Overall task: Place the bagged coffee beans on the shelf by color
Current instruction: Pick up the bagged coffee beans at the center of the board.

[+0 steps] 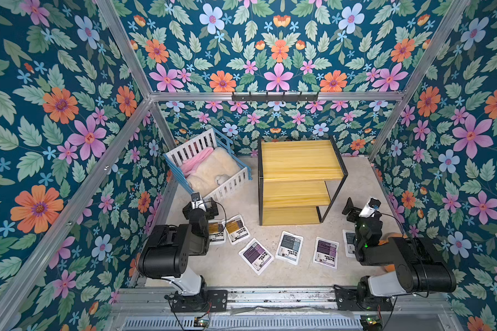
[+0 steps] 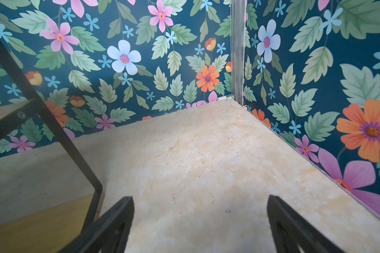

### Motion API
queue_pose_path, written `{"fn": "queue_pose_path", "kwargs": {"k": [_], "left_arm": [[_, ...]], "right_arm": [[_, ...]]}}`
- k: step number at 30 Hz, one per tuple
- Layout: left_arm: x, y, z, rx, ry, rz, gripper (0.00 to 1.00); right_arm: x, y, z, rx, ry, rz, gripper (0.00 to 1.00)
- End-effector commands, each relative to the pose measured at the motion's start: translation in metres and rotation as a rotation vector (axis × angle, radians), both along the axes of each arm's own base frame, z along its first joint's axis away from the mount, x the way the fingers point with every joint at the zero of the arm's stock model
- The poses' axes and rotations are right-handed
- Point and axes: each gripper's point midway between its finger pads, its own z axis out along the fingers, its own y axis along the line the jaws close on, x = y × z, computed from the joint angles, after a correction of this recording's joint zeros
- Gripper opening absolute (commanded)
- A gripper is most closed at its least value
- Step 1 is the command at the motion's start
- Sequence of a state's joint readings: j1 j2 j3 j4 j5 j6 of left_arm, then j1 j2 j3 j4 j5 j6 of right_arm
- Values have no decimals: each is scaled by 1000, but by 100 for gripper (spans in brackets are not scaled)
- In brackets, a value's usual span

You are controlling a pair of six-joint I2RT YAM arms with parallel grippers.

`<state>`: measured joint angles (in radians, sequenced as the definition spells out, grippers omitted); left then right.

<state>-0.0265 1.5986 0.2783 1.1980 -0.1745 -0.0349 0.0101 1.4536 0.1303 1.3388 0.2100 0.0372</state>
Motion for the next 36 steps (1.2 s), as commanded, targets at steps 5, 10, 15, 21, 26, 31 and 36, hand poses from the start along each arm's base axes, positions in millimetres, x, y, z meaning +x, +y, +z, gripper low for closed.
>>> {"fn": "queue_pose_path", "kwargs": {"k": [5, 10, 15, 21, 26, 31, 36], "left_arm": [[2, 1, 8, 7, -31, 2, 100], [2, 1, 7, 6, -29, 2, 100], [2, 1, 8, 5, -31, 3, 100], [2, 1, 7, 2, -29, 2, 100], [2, 3, 12, 12, -48, 18, 100], [-6, 27, 54, 22, 122, 285, 100], [-20, 41, 80, -129, 202, 449, 100]], "right_arm": [[0, 0, 3, 6, -15, 1, 99], [0, 0, 3, 7, -12, 1, 99], [0, 1, 3, 6, -12, 3, 99], [1, 1, 4, 7, -15, 4, 99], [-19, -23, 19, 32, -94, -151, 99], [-56, -46, 31, 385, -12, -330, 99], [-87, 6, 36, 656, 94, -78, 99]]}}
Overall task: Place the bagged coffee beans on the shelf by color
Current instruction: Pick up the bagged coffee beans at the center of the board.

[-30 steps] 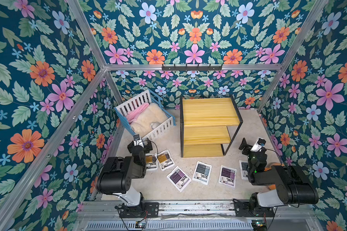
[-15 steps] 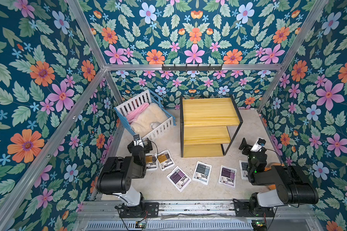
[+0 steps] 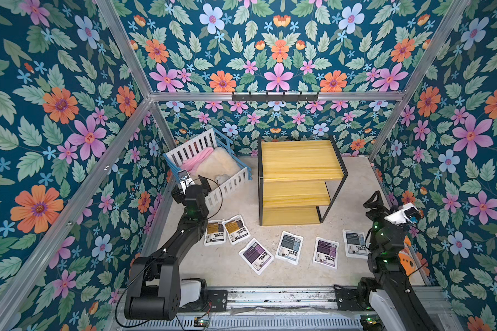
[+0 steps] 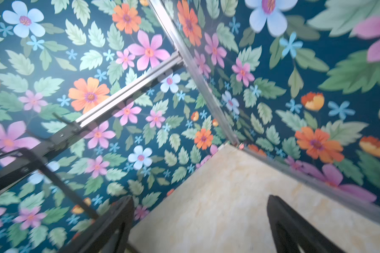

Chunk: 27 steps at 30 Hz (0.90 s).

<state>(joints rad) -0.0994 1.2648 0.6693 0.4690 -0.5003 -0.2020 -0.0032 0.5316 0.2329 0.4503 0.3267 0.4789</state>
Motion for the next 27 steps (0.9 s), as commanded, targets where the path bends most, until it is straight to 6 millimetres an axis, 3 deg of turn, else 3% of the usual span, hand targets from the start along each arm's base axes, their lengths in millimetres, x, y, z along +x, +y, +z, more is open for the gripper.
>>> {"fn": "queue_pose_path", "kwargs": {"k": [1, 4, 7, 9, 10, 14, 16, 18, 22, 25, 27], "left_arm": [[-35, 14, -44, -107, 262, 132, 100], [-30, -10, -34, -199, 242, -16, 100], [-35, -20, -37, -277, 284, -47, 99], [-40, -25, -46, -318, 336, -62, 99], [-41, -31, -50, -328, 355, -105, 99], [-59, -54, -66, -439, 369, -209, 99], [-71, -64, -73, -496, 381, -250, 97], [-83, -75, -78, -558, 382, -290, 90], [-101, -104, -94, -700, 428, -385, 75], [-120, -134, -109, -705, 514, -448, 75], [-133, -156, -110, -670, 553, -493, 74]], "right_arm": [[-25, 36, -75, 292, 297, 178, 99], [-44, 56, -79, 487, 307, 265, 99], [-84, 56, -107, 712, 421, 167, 99], [-83, 86, -73, 627, 325, 415, 99], [-79, 96, -67, 591, 330, 483, 99], [-76, 129, -101, 568, 587, 655, 97], [-82, 145, -104, 557, 606, 748, 95], [-89, 161, -103, 589, 587, 836, 92], [-106, 196, -141, 650, 793, 912, 85], [-116, 244, -138, 535, 857, 961, 83], [-124, 275, -141, 434, 896, 943, 77]]}}
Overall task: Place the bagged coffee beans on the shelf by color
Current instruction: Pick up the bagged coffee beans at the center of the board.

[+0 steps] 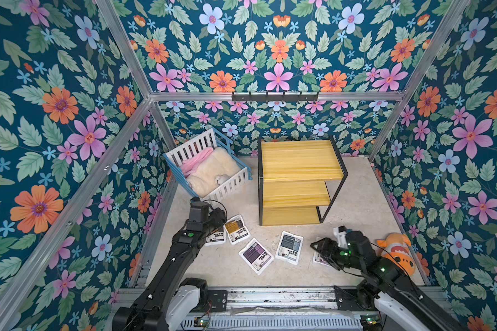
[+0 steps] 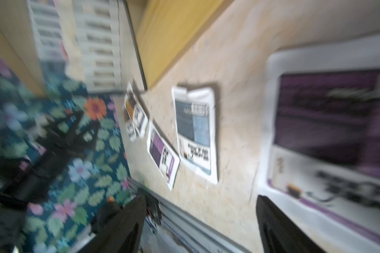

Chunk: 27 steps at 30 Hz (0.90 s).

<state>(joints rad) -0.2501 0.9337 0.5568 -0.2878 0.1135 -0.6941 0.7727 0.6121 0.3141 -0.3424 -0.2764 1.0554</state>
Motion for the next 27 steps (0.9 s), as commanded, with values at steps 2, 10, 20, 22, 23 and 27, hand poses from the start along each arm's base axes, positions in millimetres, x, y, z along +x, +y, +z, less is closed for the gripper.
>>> {"fn": "queue_pose_path", "kwargs": {"k": [2, 10, 20, 22, 23, 27], "left_arm": [[-28, -41, -5, -46, 64, -105, 72], [-93, -127, -20, -196, 130, -345, 63], [-107, -219, -49, -330, 164, -513, 53], [-104, -222, -51, -318, 159, -511, 51], [-101, -223, -51, -316, 153, -508, 50], [-97, -228, -60, -305, 161, -507, 47]], "right_arm": [[17, 38, 3, -67, -83, -138, 68], [36, -6, -23, -52, -49, -364, 50], [34, 12, -41, -45, -45, -210, 42], [32, 13, -48, -70, -33, -194, 40], [32, 13, -51, -72, -30, -192, 39], [34, 13, -54, -77, -38, -199, 36]]}}
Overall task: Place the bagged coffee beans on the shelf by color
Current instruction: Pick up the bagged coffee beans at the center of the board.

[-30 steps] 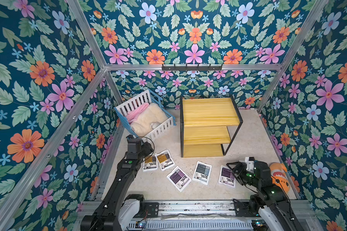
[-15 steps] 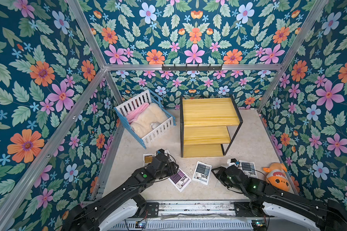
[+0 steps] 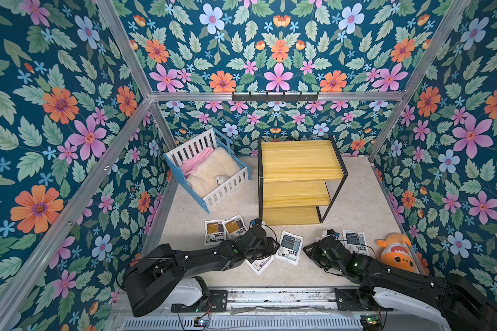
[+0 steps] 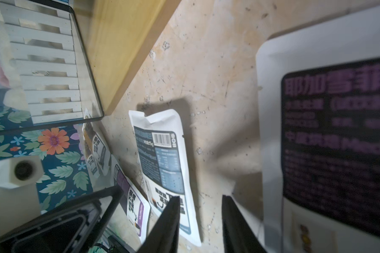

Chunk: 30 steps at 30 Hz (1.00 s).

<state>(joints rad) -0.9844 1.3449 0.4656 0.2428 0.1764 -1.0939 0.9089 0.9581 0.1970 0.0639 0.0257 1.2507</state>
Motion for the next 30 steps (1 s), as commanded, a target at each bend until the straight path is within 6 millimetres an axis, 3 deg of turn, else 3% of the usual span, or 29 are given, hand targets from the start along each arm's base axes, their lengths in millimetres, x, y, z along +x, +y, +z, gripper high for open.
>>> {"fn": "queue_pose_path", "kwargs": {"k": [1, 5, 15, 26, 30], "left_arm": [[7, -11, 2, -40, -20, 3, 45], [5, -10, -16, -5, 10, 1, 43], [-3, -3, -36, 65, 43, -14, 36], [-7, 1, -43, 113, 48, -23, 32], [-7, 2, -42, 121, 43, -26, 31]], "right_arm": [[6, 9, 7, 29, -45, 22, 36], [5, 14, 1, 57, -36, 33, 33], [4, 24, -6, 150, -4, 28, 27], [15, 39, 28, 354, -87, 51, 22], [16, 41, 30, 366, -88, 59, 22]]}}
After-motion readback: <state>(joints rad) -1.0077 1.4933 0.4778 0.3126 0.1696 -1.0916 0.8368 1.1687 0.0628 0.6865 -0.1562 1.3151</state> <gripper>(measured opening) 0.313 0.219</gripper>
